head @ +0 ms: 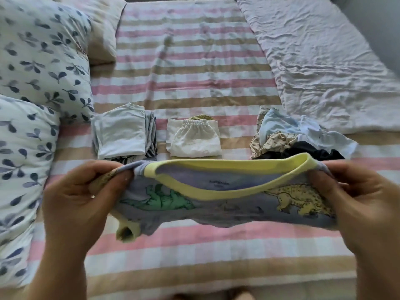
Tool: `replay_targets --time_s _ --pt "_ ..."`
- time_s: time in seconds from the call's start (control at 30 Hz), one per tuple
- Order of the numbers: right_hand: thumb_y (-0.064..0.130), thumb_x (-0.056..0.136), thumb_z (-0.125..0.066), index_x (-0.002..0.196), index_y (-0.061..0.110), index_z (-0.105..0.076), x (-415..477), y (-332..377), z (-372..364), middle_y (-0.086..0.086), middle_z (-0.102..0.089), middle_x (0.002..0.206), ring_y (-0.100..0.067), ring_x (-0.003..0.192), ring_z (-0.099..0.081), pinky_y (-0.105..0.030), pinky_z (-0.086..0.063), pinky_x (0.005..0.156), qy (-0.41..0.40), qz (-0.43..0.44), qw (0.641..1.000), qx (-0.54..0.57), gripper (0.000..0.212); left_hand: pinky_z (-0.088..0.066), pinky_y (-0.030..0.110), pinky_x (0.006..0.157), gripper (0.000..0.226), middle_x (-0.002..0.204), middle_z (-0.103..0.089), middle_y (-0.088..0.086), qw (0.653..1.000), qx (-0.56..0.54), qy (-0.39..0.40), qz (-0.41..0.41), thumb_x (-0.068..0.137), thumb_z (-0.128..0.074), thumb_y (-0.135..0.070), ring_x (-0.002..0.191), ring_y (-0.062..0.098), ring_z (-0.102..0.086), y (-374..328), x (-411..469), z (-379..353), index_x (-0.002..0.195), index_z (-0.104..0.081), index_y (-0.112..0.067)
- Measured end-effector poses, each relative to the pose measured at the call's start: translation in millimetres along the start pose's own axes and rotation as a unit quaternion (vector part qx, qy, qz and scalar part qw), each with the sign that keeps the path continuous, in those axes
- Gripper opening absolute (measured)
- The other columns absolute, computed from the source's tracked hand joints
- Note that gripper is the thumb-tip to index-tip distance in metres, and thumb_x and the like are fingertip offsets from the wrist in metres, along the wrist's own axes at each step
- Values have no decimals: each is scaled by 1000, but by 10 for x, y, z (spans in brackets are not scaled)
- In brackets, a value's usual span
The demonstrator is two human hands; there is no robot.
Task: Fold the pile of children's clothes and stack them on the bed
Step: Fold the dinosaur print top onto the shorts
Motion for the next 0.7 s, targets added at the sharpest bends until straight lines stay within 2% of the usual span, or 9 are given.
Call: replay_targets --time_s 0.1,0.2,0.33,0.4,0.5,0.6,0.7 --pt "53 70 -67 80 35 -70 -37 255 20 7 -71 67 -13 54 -68 -24 -54 45 40 3 999 -4 21 -52 24 63 22 76 -70 -9 999 -27 28 3 71 -65 -43 69 15 -63 -140 -35 139 82 -68 -24" --pt "62 67 -68 82 29 -70 -45 274 2 1 -71 68 -19 53 -68 -29 -55 44 60 -17 998 -7 36 -52 20 60 14 75 -71 -9 998 -36 47 24 69 -67 -44 66 11 -64 -84 -85 165 78 -71 -34" --pt "41 71 -67 75 30 -71 52 -112 -191 3 -69 64 -11 51 -65 -21 -52 44 66 -39 997 -20 12 -50 13 57 15 75 -70 -10 994 -34 69 75 67 -69 -41 63 2 -62 311 -133 -15 79 -71 -34" --pt "37 70 -66 72 27 -71 104 -483 -351 4 -69 64 -6 52 -63 -16 -49 46 80 -70 994 -27 11 -49 13 55 8 73 -70 -9 990 -32 88 109 70 -74 -29 61 1 -60 642 -170 -191 78 -70 -30" --pt "19 79 -67 70 20 -69 151 -1132 -564 4 -67 61 -2 54 -59 -13 -46 50 104 -115 987 -45 10 -45 10 52 16 68 -67 -11 983 -17 112 145 77 -71 -8 57 -2 -57 1179 -255 -453 74 -66 -22" --pt "9 83 -66 70 16 -67 190 -1730 -711 0 -64 62 0 55 -56 -13 -45 53 109 -146 980 -78 15 -39 12 50 17 62 -61 -8 976 35 135 170 80 -69 -7 56 -1 -51 1677 -302 -690 73 -59 -19" --pt "11 84 -66 70 18 -65 292 -2223 -817 1 -62 64 0 57 -54 -14 -43 55 103 -154 977 -109 16 -35 10 50 21 62 -55 -7 973 65 135 177 80 -69 -8 56 -4 -49 2114 -264 -913 73 -53 -20"
Point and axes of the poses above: each hand's wrist, its own x-axis towards the middle knuckle, its own z-axis out of the back of the hand, y = z × x, the point moved 8 cm from there along x, towards the middle knuckle
